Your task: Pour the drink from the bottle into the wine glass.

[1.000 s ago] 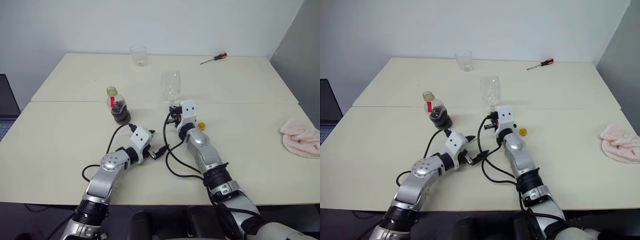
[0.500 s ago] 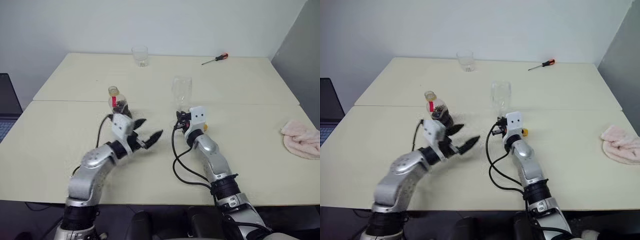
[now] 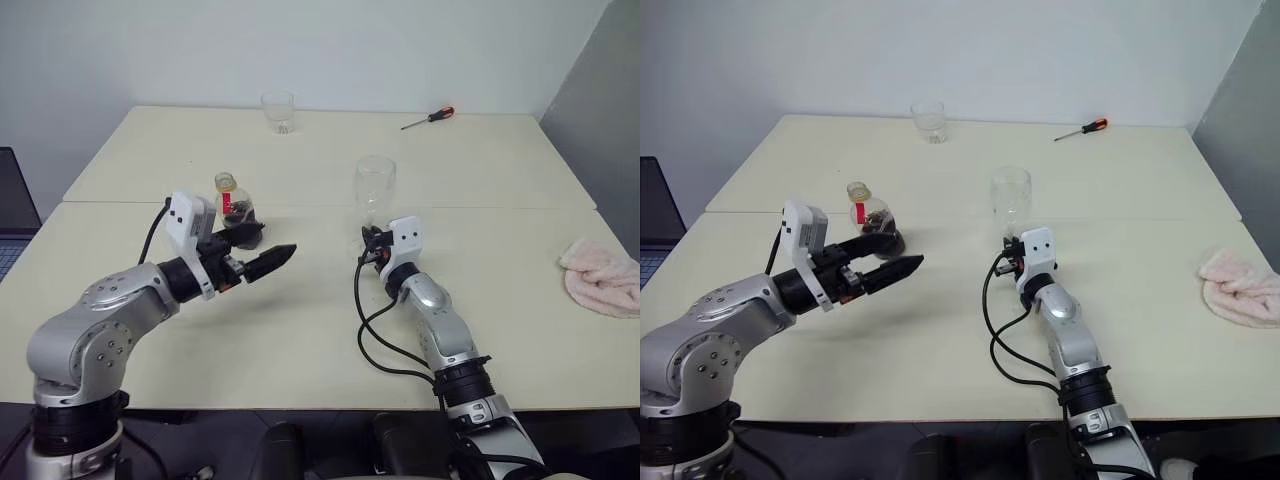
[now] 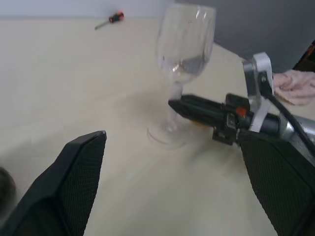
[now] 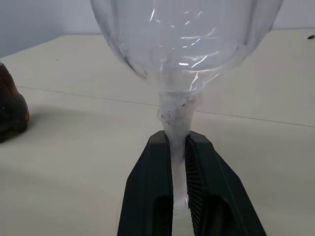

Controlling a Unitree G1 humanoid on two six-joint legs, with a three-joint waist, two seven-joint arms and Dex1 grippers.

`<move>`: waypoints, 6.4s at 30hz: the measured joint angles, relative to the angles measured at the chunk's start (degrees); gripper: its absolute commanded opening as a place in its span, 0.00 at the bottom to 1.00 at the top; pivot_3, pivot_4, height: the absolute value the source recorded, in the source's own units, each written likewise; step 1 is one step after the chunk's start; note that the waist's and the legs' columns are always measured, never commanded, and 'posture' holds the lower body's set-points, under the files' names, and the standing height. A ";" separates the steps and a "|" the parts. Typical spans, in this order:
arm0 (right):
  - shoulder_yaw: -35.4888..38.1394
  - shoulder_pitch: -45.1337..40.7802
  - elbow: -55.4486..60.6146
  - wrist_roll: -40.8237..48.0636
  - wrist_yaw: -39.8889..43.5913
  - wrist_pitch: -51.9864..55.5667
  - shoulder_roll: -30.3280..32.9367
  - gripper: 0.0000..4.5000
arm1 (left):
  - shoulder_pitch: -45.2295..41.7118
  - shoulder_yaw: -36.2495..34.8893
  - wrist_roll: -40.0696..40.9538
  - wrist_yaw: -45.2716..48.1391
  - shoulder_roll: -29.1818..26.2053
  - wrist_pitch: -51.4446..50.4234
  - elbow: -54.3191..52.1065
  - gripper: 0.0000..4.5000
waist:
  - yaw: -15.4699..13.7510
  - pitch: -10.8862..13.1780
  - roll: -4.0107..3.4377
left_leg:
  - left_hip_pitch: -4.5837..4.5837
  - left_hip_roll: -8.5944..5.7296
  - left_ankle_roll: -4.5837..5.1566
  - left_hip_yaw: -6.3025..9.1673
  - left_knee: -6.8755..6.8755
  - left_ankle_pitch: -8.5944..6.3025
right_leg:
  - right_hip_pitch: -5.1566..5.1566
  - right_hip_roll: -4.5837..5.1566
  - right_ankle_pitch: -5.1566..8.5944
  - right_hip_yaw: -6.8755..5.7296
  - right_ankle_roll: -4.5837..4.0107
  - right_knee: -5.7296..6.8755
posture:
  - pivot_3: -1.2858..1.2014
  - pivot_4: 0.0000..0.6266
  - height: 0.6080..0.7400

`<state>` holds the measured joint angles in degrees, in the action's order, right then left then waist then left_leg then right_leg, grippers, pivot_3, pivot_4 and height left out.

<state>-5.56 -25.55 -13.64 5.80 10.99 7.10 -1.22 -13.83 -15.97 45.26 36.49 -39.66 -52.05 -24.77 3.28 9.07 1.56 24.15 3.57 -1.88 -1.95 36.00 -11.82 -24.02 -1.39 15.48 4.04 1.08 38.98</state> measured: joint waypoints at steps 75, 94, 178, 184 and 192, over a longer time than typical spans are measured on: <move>20.57 7.36 40.27 30.18 38.63 39.94 50.76 0.99 | 11.74 0.65 -20.47 -4.49 11.18 29.18 16.98 1.00 | -0.95 0.32 0.30 | -0.21 -0.01 0.01 -0.19 0.05 0.00 | 0.19 0.01 0.01 -0.03 -0.08 0.00 | 0.52 0.24 1.00; 19.41 -2.06 44.67 42.71 35.33 45.01 53.03 0.99 | -0.22 4.35 -28.87 -19.26 18.67 30.25 20.10 1.00 | -1.51 0.50 0.67 | -0.16 -0.09 0.01 -0.21 0.12 -0.01 | 0.35 0.18 0.00 -0.09 0.08 -0.06 | 0.52 0.24 1.00; 25.74 2.63 49.75 45.24 26.00 46.12 56.14 1.00 | -48.25 19.81 -46.95 -7.69 18.48 53.27 71.85 0.22 | -1.54 0.61 0.82 | -0.12 -0.16 0.00 -0.15 0.09 -0.01 | 0.43 0.09 0.01 -0.41 0.08 -0.13 | 0.52 0.24 1.00; 27.45 5.01 52.11 47.14 23.51 46.63 56.24 1.00 | -53.67 22.47 -50.91 -6.98 20.53 61.64 81.83 0.22 | -1.59 0.64 0.84 | -0.06 -0.17 0.00 -0.15 0.09 -0.01 | 0.42 0.10 0.01 -0.42 0.08 -0.14 | 0.52 0.24 1.00; 29.80 7.07 54.42 48.76 20.40 47.36 56.60 1.00 | -56.80 23.38 -53.03 -6.64 23.39 66.34 88.03 0.22 | -1.48 0.65 0.85 | -0.03 -0.16 0.00 -0.13 0.09 -0.01 | 0.36 0.08 0.02 -0.42 0.08 -0.11 | 0.52 0.24 1.00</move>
<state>24.24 -18.48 40.78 54.56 31.39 54.46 55.38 -70.62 7.41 -7.77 29.85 -16.27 14.29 63.26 1.80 9.72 2.41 24.12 3.41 -1.87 -2.07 36.09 -11.82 -23.66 -1.31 15.49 3.61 1.17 38.86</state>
